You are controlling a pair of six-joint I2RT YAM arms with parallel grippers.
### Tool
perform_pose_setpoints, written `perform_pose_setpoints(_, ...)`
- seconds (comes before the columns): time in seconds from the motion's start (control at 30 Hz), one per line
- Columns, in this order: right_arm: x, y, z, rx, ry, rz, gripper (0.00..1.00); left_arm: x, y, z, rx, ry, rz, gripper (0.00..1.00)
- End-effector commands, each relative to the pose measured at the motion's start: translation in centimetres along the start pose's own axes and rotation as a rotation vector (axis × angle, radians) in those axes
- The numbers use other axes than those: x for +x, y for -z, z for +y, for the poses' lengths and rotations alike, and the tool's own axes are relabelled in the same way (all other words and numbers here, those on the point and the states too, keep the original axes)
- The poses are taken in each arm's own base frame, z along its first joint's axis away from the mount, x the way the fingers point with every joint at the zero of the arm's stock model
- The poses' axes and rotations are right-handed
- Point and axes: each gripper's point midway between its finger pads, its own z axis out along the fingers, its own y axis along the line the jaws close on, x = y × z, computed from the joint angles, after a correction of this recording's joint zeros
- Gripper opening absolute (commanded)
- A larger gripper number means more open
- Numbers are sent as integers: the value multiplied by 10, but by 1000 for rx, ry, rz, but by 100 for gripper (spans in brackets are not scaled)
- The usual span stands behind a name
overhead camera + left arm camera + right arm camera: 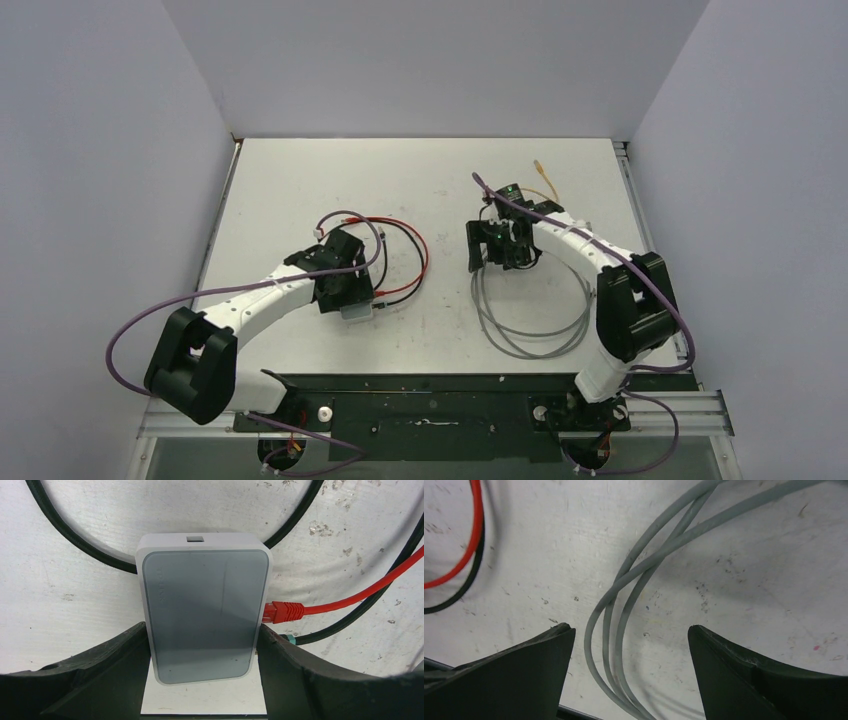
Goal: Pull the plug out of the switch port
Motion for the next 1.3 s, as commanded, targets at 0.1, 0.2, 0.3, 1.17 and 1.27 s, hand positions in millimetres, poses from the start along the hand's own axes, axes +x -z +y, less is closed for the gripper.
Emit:
perform_pose_setpoints(0.1, 32, -32, 8, -15, 35, 101, 78, -10, 5, -9, 58, 32, -48, 0)
perform_pose_setpoints(0.2, 30, -45, 15, -30, 49, 105, 70, -8, 6, -6, 53, 35, -51, 0)
perform_pose_setpoints(0.3, 26, -57, 19, -41, 53, 100, 64, -7, 7, -3, 49, 39, -53, 0)
perform_pose_setpoints(1.17, -32, -71, 40, -41, 317, 37, 11, -13, 10, -3, 42, 37, -61, 0)
perform_pose_setpoints(1.27, -48, -80, 33, -11, 311, 30, 11, -12, 11, -2, 45, 44, -63, 0)
